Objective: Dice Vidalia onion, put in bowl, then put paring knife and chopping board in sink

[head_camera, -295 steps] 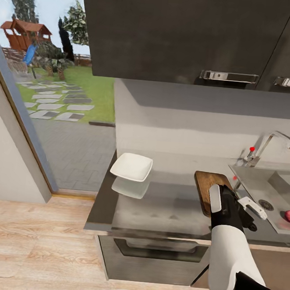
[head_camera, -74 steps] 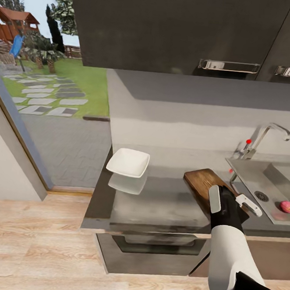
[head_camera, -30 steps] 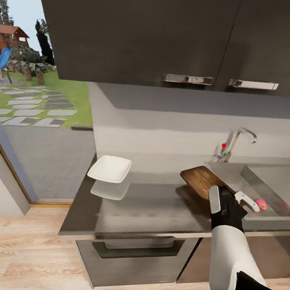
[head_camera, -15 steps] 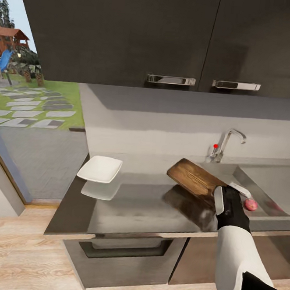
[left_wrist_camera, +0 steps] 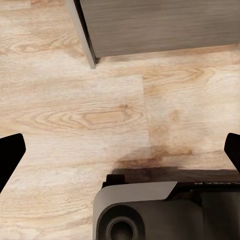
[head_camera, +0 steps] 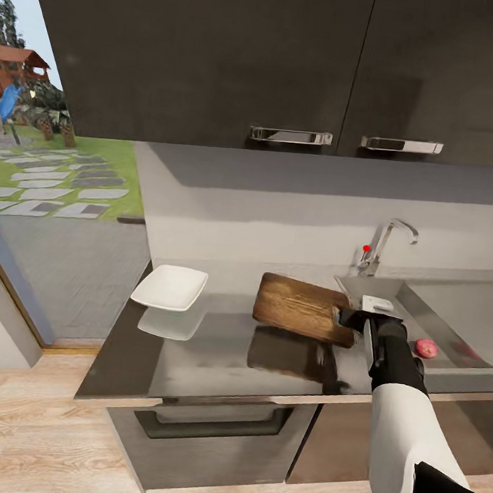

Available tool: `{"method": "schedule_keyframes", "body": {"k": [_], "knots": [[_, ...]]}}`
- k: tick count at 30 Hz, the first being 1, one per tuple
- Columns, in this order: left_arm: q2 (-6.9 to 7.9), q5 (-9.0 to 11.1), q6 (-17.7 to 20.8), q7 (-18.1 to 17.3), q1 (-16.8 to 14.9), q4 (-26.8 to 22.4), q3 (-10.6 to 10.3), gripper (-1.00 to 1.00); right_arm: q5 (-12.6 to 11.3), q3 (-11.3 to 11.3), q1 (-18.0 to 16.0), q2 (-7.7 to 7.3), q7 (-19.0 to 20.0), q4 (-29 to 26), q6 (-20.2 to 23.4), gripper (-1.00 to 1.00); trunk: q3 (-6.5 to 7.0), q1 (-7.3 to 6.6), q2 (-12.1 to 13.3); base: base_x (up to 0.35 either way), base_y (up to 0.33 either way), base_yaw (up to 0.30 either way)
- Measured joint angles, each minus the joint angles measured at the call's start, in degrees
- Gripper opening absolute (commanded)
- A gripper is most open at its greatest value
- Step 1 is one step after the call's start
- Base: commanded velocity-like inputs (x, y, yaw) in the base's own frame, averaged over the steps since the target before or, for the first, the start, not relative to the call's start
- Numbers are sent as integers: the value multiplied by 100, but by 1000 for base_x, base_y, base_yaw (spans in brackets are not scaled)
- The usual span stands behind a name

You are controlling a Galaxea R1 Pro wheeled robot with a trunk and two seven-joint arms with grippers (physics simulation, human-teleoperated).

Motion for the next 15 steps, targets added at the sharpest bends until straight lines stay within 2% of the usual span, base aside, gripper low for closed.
{"method": "schedule_keyframes", "body": {"k": [4, 8, 11, 14, 15], "knots": [[1, 0, 0, 0, 0, 2, 0, 100, 429, -1, 0, -46, 572, 11, 60, -100, 0, 0, 0, 0, 0, 0], [1, 0, 0, 0, 1, 3, 0, 100, 759, 1, 0, -69, 940, 17, 91, -100, 0, 0, 0, 0, 0, 0], [1, 0, 0, 0, 0, 3, 0, 100, 1273, 2, 1, -74, 1299, 26, 221, -100, 0, 0, 0, 0, 0, 0], [2, 0, 0, 0, 0, 3, 0, 100, 1623, -4, 0, -76, 1598, 23, 396, -100, 0, 0, 0, 0, 0, 0], [2, 0, 0, 0, 1, 3, 0, 100, 1668, -6, -1, -77, 1657, 21, 420, -100, 0, 0, 0, 0, 0, 0]]}}
